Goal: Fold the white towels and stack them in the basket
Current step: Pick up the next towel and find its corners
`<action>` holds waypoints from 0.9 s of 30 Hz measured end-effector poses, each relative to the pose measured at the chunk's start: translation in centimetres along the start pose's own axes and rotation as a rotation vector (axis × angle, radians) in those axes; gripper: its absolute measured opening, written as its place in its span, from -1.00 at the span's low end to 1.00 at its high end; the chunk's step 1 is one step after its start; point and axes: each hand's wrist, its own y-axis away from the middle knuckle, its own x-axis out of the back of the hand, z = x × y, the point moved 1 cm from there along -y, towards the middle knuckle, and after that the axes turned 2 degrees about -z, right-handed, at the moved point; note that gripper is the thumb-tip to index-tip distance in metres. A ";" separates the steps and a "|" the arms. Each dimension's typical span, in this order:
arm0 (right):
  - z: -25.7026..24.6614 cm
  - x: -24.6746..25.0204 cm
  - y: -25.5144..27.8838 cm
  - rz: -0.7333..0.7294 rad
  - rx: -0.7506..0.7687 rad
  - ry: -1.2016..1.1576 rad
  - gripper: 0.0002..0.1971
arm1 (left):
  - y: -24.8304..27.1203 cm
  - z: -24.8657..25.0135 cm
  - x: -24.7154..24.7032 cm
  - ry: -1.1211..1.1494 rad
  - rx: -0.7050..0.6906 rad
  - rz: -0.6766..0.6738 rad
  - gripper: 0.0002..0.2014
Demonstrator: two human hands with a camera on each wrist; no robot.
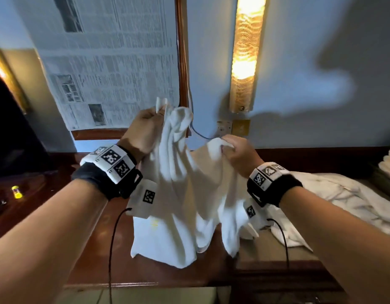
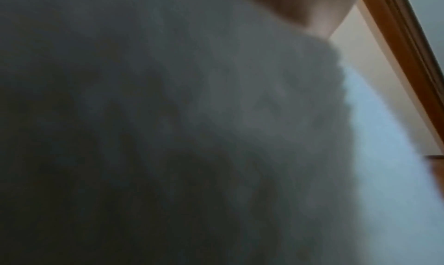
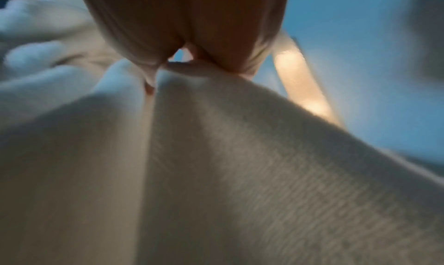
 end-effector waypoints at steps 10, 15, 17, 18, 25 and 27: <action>-15.1 -1.7 0.0 0.015 0.191 0.159 -0.73 | 6.7 1.1 3.1 0.204 0.015 -0.120 -0.60; -16.4 -2.7 6.9 0.025 0.093 0.112 -0.64 | 8.9 3.5 4.4 0.097 -0.102 -0.154 -0.54; -15.6 -3.1 10.2 0.050 0.090 0.165 -0.64 | 9.3 4.6 4.7 0.070 -0.145 -0.159 -0.46; -14.5 -3.2 11.6 0.067 0.035 0.153 -0.66 | 9.4 4.9 4.9 0.069 -0.155 -0.168 -0.41; -8.2 -1.5 20.2 0.110 -0.448 0.119 -0.76 | 9.9 6.0 5.9 0.090 -0.236 -0.157 -0.61; -6.8 -0.3 22.2 0.160 -0.577 0.061 -0.78 | 9.9 6.1 6.0 0.103 -0.261 -0.160 -0.67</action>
